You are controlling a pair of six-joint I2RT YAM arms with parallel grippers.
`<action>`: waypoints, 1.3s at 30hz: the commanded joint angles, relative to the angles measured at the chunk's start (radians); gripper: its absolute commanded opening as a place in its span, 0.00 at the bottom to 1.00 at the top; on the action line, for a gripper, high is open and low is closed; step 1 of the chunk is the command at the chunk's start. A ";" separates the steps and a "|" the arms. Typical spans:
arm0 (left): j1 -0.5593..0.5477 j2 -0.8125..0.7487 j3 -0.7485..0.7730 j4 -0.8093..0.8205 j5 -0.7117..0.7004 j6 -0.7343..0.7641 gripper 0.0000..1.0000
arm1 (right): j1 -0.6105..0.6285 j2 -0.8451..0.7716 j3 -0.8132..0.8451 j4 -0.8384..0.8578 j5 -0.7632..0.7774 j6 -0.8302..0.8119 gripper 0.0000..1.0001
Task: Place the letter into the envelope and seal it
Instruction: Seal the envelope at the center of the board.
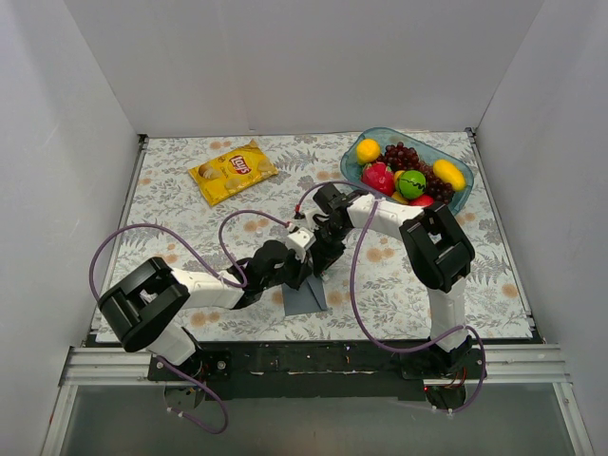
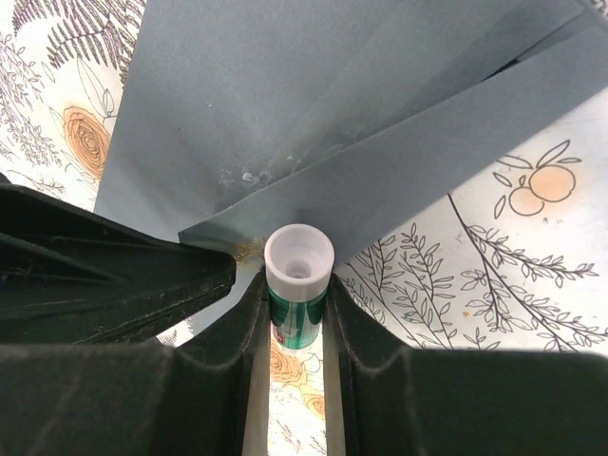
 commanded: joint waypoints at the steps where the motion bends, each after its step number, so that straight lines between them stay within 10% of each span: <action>1: -0.010 -0.025 0.016 -0.069 -0.038 -0.015 0.00 | 0.008 0.055 0.026 0.009 0.057 -0.013 0.01; 28: -0.015 0.110 -0.083 0.034 -0.346 -0.613 0.00 | -0.018 -0.281 -0.216 0.176 -0.066 0.196 0.01; 39: -0.015 0.124 -0.047 0.041 -0.357 -0.622 0.00 | -0.009 -0.284 -0.327 0.366 -0.176 0.360 0.01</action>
